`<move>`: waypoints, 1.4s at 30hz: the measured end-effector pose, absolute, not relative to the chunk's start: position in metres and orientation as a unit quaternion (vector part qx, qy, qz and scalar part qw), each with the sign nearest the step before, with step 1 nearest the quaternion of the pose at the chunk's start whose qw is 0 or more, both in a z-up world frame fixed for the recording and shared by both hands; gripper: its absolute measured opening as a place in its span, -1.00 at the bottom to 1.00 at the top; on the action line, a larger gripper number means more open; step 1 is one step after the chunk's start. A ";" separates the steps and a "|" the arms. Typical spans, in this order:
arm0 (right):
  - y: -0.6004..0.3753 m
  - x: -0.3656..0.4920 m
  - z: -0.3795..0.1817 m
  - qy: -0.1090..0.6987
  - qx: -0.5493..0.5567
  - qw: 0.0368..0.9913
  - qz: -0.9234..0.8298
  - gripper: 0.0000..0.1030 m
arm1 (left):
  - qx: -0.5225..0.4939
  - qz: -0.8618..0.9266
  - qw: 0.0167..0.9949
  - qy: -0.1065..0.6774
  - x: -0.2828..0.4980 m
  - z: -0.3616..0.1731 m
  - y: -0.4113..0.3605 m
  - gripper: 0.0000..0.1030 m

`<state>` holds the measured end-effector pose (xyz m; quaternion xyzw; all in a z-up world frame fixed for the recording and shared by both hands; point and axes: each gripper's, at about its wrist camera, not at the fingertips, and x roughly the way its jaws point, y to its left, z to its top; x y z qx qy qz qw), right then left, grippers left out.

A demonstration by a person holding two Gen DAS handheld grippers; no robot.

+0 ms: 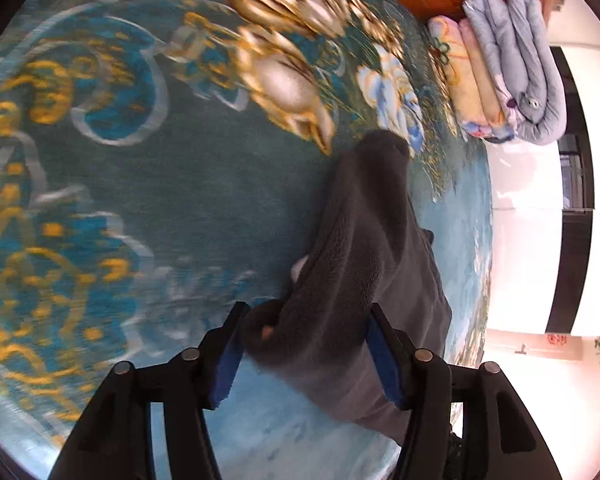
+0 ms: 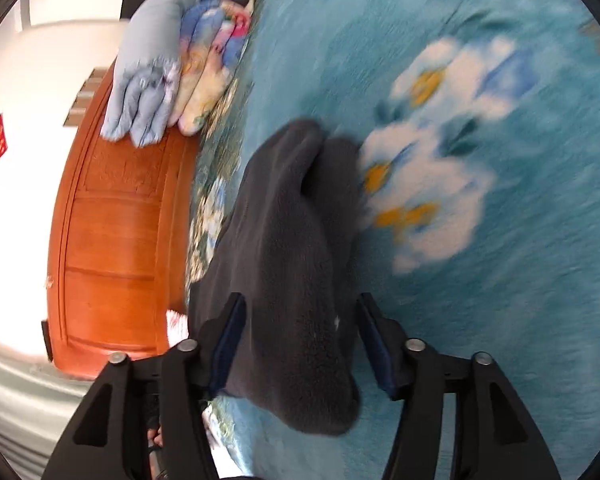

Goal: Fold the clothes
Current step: 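Lay the folded jacket flat with both grippers and release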

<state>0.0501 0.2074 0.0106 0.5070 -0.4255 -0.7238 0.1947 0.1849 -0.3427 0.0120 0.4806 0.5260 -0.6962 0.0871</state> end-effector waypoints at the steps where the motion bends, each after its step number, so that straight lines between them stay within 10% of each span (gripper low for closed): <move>1: 0.213 0.049 0.019 -0.408 0.507 0.184 -0.737 0.24 | 0.472 -0.710 0.109 0.510 0.193 0.023 -0.345 0.20; 15: 0.072 0.076 0.096 -0.068 0.512 0.310 -0.798 0.28 | 0.451 -0.869 0.063 0.193 0.148 0.097 -0.217 0.20; 21: 0.067 0.079 0.054 0.014 0.522 0.246 -0.817 0.28 | 0.508 -0.824 0.106 0.225 0.155 0.038 -0.242 0.20; 42: 0.028 0.059 0.058 -0.007 0.532 0.263 -0.805 0.30 | 0.529 -0.827 0.075 0.175 0.129 0.048 -0.200 0.20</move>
